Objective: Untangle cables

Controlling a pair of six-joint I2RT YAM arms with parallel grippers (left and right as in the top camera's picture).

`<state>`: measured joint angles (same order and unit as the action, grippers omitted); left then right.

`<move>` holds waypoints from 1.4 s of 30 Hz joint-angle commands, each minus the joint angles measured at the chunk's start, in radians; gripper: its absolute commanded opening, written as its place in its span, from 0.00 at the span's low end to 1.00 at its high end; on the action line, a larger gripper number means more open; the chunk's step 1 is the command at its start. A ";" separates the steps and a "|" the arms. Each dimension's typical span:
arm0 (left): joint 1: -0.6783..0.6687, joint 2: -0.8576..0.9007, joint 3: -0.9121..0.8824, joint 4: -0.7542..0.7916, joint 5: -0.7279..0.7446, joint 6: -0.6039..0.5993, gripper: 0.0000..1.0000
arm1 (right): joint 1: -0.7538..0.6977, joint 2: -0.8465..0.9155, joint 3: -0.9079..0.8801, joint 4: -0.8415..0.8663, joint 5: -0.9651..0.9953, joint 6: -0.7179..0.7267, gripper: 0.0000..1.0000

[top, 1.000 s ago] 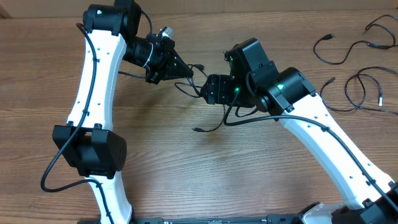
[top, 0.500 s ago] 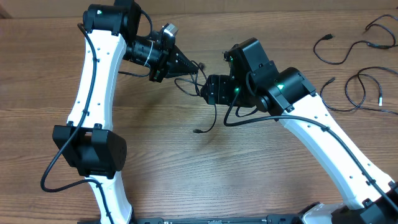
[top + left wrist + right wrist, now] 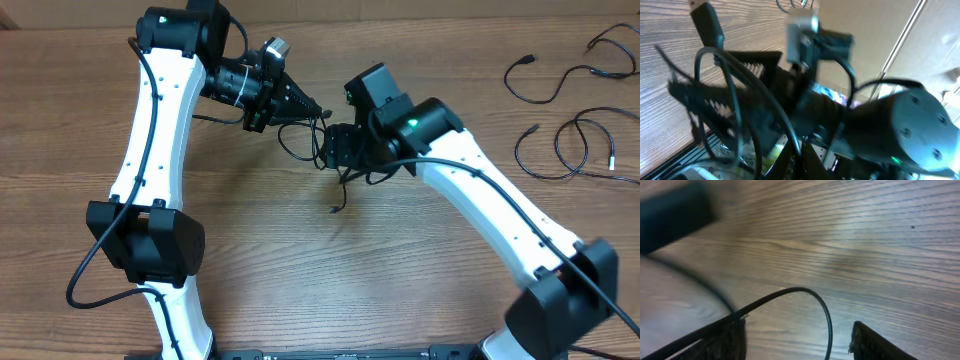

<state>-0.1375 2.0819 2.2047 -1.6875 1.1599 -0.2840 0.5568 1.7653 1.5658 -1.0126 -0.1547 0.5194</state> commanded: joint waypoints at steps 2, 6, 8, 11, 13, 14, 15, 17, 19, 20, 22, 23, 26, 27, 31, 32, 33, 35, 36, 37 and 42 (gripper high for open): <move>-0.005 -0.003 0.019 -0.002 0.034 0.042 0.04 | -0.005 0.033 0.006 -0.032 0.155 0.038 0.51; 0.019 -0.003 0.019 -0.002 -0.045 0.060 0.04 | -0.035 0.032 0.006 -0.084 0.252 0.119 0.28; 0.035 -0.003 0.019 -0.003 -0.083 0.060 0.04 | -0.066 0.032 0.006 -0.101 0.255 0.121 0.25; 0.048 -0.003 0.019 -0.003 -0.086 0.060 0.04 | -0.120 0.032 0.006 -0.126 0.254 0.121 0.19; 0.050 -0.003 0.019 -0.002 -0.087 0.060 0.04 | -0.157 0.032 0.006 -0.143 0.253 0.121 0.17; 0.050 -0.003 0.019 -0.002 -0.089 0.061 0.04 | -0.174 0.032 0.006 -0.150 0.248 0.120 0.16; 0.050 -0.003 0.019 -0.003 -0.095 0.060 0.04 | -0.188 0.032 0.006 -0.157 0.241 0.120 0.15; 0.050 -0.003 0.019 -0.003 -0.102 0.061 0.04 | -0.214 0.029 0.006 -0.170 0.220 0.120 0.09; 0.050 -0.003 0.019 -0.003 -0.116 0.060 0.04 | -0.231 0.019 0.006 -0.181 0.202 0.120 0.04; 0.050 -0.003 0.019 -0.003 -0.124 0.060 0.04 | -0.238 0.010 0.006 -0.187 0.191 0.120 0.04; 0.050 -0.003 0.019 -0.002 -0.137 0.060 0.04 | -0.245 -0.015 0.006 -0.190 0.166 0.119 0.04; 0.050 -0.003 0.019 -0.003 -0.140 0.060 0.04 | -0.246 -0.031 0.006 -0.188 0.148 0.105 0.04; 0.050 -0.003 0.019 -0.002 -0.139 0.059 0.04 | -0.246 -0.084 0.006 -0.188 0.142 0.101 0.04; 0.050 -0.003 0.019 -0.002 -0.139 0.060 0.04 | -0.246 -0.102 0.006 -0.188 0.143 0.101 0.05; 0.051 -0.003 0.019 -0.002 -0.151 0.060 0.04 | -0.253 -0.178 0.006 -0.188 0.156 0.101 0.09; 0.050 -0.003 0.019 -0.002 -0.151 0.060 0.04 | -0.255 -0.194 0.006 -0.189 0.157 0.100 0.10; 0.050 -0.003 0.019 -0.002 -0.152 0.060 0.04 | -0.256 -0.210 0.006 -0.190 0.156 0.100 0.10; 0.050 -0.003 0.019 -0.003 -0.155 0.060 0.04 | -0.256 -0.238 0.006 -0.192 0.153 0.089 0.10; 0.050 -0.003 0.019 -0.002 -0.155 0.060 0.04 | -0.256 -0.252 0.006 -0.194 0.153 0.081 0.10; 0.050 -0.003 0.019 -0.002 -0.155 0.060 0.04 | -0.256 -0.262 0.006 -0.196 0.152 0.081 0.11; 0.049 -0.003 0.019 -0.003 -0.172 0.060 0.04 | -0.256 -0.298 0.006 -0.193 0.105 0.050 0.32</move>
<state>-0.0956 2.0819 2.2047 -1.6871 1.0080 -0.2508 0.3077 1.4948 1.5654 -1.2129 -0.0227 0.5922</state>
